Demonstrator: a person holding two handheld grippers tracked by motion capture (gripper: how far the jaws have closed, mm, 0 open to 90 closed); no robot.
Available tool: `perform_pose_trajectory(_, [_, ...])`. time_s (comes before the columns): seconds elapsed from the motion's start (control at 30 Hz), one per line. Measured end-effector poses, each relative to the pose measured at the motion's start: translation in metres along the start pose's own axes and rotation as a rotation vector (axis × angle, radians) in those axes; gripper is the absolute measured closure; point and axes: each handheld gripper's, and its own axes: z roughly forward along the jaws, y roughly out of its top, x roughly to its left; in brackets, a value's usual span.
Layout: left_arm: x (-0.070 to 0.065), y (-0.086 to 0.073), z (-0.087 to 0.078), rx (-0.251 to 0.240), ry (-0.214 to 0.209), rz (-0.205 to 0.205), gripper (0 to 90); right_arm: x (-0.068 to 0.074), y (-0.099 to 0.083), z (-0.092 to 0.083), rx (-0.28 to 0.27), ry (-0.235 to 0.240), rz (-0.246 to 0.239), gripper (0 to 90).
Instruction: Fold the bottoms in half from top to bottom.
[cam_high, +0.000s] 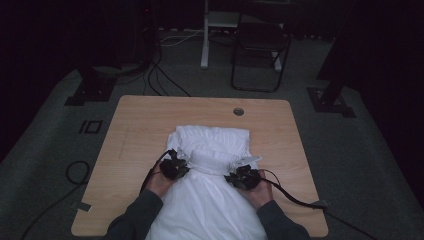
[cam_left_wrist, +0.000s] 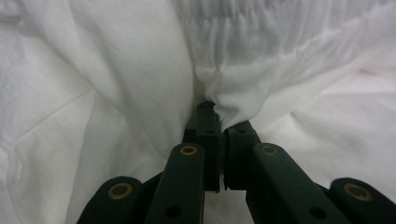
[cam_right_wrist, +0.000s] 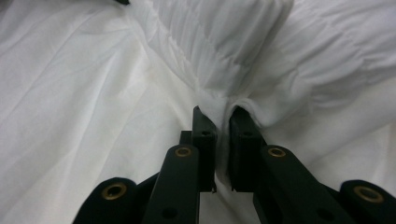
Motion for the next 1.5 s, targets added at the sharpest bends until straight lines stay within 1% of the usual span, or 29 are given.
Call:
perform_pose_trajectory(0.07, [0.007,0.009,0.006,0.008,0.023,0.0,87.0,-0.005,0.005,0.006,-0.002,-0.013,0.005,83.5])
perform_pose_trajectory(0.13, [0.012,0.018,0.013,0.008,0.034,-0.004,86.9,-0.015,0.012,0.01,-0.007,-0.021,0.024,83.7])
perform_pose_trajectory(0.17, [0.015,0.022,0.016,0.005,0.033,-0.012,86.9,-0.021,0.015,0.012,-0.004,-0.037,0.029,83.8])
perform_pose_trajectory(0.2, [0.017,0.026,0.019,-0.001,0.035,-0.02,86.9,-0.027,0.019,0.014,-0.005,-0.06,0.018,83.8])
perform_pose_trajectory(0.3, [0.022,0.035,0.028,-0.023,0.044,-0.056,86.8,-0.049,0.03,0.02,-0.014,-0.112,0.062,83.8])
perform_pose_trajectory(0.33, [0.022,0.035,0.028,-0.023,0.044,-0.056,86.8,-0.049,0.03,0.02,-0.014,-0.112,0.062,83.8])
perform_pose_trajectory(0.4, [0.025,0.04,0.033,-0.034,0.061,-0.079,86.7,-0.062,0.039,0.026,-0.015,-0.135,0.092,83.6])
perform_pose_trajectory(0.5, [0.029,0.041,0.032,-0.046,0.043,-0.11,86.9,-0.067,0.045,0.027,-0.009,-0.133,0.109,84.1])
perform_pose_trajectory(0.53, [0.029,0.041,0.032,-0.046,0.043,-0.11,87.3,-0.067,0.045,0.027,-0.009,-0.133,0.109,84.1])
perform_pose_trajectory(0.57, [0.029,0.04,0.023,-0.076,0.022,-0.131,87.3,-0.067,0.047,0.025,-0.011,-0.128,0.111,84.5])
perform_pose_trajectory(0.67, [0.026,0.041,-0.006,-0.182,-0.013,-0.162,87.9,-0.059,0.053,0.001,-0.079,-0.126,0.09,85.1])
perform_pose_trajectory(0.7, [0.023,0.042,-0.017,-0.215,-0.017,-0.162,88.0,-0.057,0.055,-0.007,-0.103,-0.123,0.078,85.1])
perform_pose_trajectory(0.73, [0.023,0.042,-0.017,-0.215,-0.017,-0.162,88.0,-0.057,0.055,-0.007,-0.103,-0.123,0.078,85.1])
perform_pose_trajectory(0.77, [0.016,0.043,-0.038,-0.271,-0.022,-0.148,88.0,-0.055,0.057,-0.015,-0.126,-0.121,0.067,85.1])
perform_pose_trajectory(0.8, [0.013,0.043,-0.046,-0.289,-0.023,-0.14,88.0,-0.049,0.06,-0.031,-0.172,-0.114,0.048,85.0])
perform_pose_trajectory(0.83, [0.007,0.042,-0.059,-0.316,-0.026,-0.126,87.9,-0.046,0.061,-0.037,-0.188,-0.11,0.038,85.0])
perform_pose_trajectory(0.9, [-0.002,0.038,-0.073,-0.337,-0.034,-0.11,87.9,-0.036,0.061,-0.056,-0.233,-0.099,0.002,85.0])
perform_pose_trajectory(0.93, [-0.008,0.033,-0.08,-0.339,-0.041,-0.095,87.8,-0.033,0.059,-0.06,-0.239,-0.094,-0.007,85.0])
perform_pose_trajectory(1.03, [-0.021,0.017,-0.083,-0.317,-0.073,-0.086,87.7,-0.018,0.046,-0.07,-0.223,-0.071,-0.046,84.9])
perform_pose_trajectory(1.07, [-0.027,0.009,-0.08,-0.293,-0.099,-0.086,87.6,-0.013,0.039,-0.071,-0.214,-0.059,-0.052,84.9])
perform_pose_trajectory(1.13, [-0.035,-0.005,-0.073,-0.257,-0.113,-0.082,87.5,-0.005,0.024,-0.069,-0.184,-0.04,-0.053,84.8])
perform_pose_trajectory(1.17, [-0.039,-0.012,-0.067,-0.227,-0.123,-0.079,87.3,-0.002,0.015,-0.066,-0.164,-0.026,-0.049,84.6])
perform_pose_trajectory(1.2, [-0.041,-0.019,-0.059,-0.196,-0.13,-0.076,86.8,0.001,0.007,-0.062,-0.138,-0.02,-0.05,84.5])
perform_pose_trajectory(1.27, [-0.043,-0.03,-0.045,-0.152,-0.147,-0.096,86.3,0.005,-0.01,-0.049,-0.083,-0.002,-0.045,84.2])
perform_pose_trajectory(1.3, [-0.044,-0.034,-0.038,-0.131,-0.146,-0.101,86.3,0.006,-0.015,-0.044,-0.067,-0.002,-0.043,84.2])
perform_pose_trajectory(1.37, [-0.045,-0.039,-0.024,-0.098,-0.125,-0.082,86.4,0.004,-0.024,-0.03,-0.032,0.001,-0.027,84.3])
perform_pose_trajectory(1.4, [-0.045,-0.039,-0.021,-0.094,-0.112,-0.073,86.6,0.003,-0.025,-0.025,-0.029,-0.003,-0.025,84.3])
perform_pose_trajectory(1.43, [-0.044,-0.039,-0.018,-0.108,-0.112,-0.068,86.8,0.002,-0.026,-0.023,-0.026,-0.005,-0.02,84.4])
perform_pose_trajectory(1.5, [-0.041,-0.035,-0.015,-0.109,-0.09,-0.066,86.9,0.0,-0.023,-0.019,-0.026,-0.021,-0.023,84.4])
